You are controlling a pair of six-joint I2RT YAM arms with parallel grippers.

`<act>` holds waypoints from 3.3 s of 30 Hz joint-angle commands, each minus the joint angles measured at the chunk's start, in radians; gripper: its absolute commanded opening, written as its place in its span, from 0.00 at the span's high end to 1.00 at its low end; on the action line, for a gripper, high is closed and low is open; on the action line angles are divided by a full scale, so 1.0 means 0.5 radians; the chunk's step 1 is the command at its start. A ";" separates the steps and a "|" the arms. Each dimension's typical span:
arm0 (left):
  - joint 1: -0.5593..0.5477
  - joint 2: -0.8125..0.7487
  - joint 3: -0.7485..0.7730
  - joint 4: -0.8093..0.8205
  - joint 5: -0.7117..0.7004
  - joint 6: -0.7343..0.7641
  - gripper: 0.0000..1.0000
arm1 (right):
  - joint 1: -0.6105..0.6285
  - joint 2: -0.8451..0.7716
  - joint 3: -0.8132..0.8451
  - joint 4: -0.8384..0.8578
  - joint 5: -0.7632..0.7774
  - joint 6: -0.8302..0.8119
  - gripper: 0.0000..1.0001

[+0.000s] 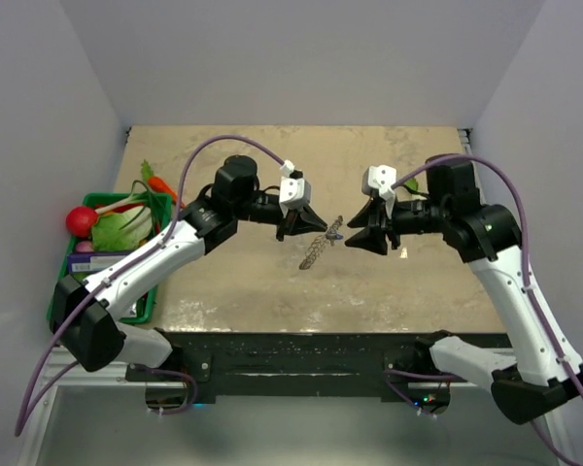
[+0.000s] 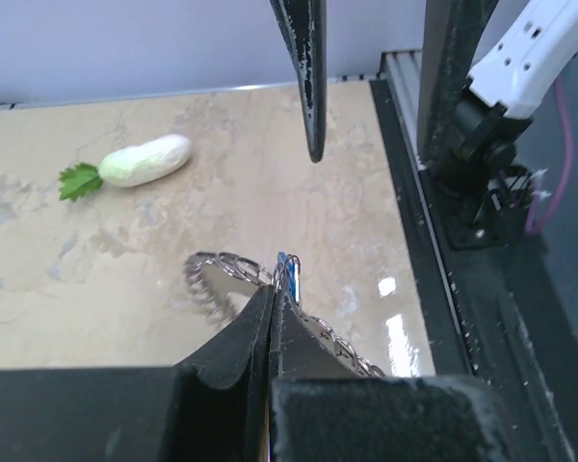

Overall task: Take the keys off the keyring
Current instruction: Remove the key from the keyring.

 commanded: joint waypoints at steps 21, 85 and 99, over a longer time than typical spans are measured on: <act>0.081 0.026 -0.151 0.959 0.468 -0.917 1.00 | 0.132 -0.124 -0.413 0.792 0.276 0.263 0.65; 0.176 0.002 -0.400 2.140 0.723 -1.864 1.00 | 0.024 -0.025 -0.235 0.666 -0.610 0.180 0.63; 0.173 0.023 -0.443 2.272 0.689 -1.948 1.00 | 0.024 -0.004 -0.309 0.906 -0.859 0.392 0.67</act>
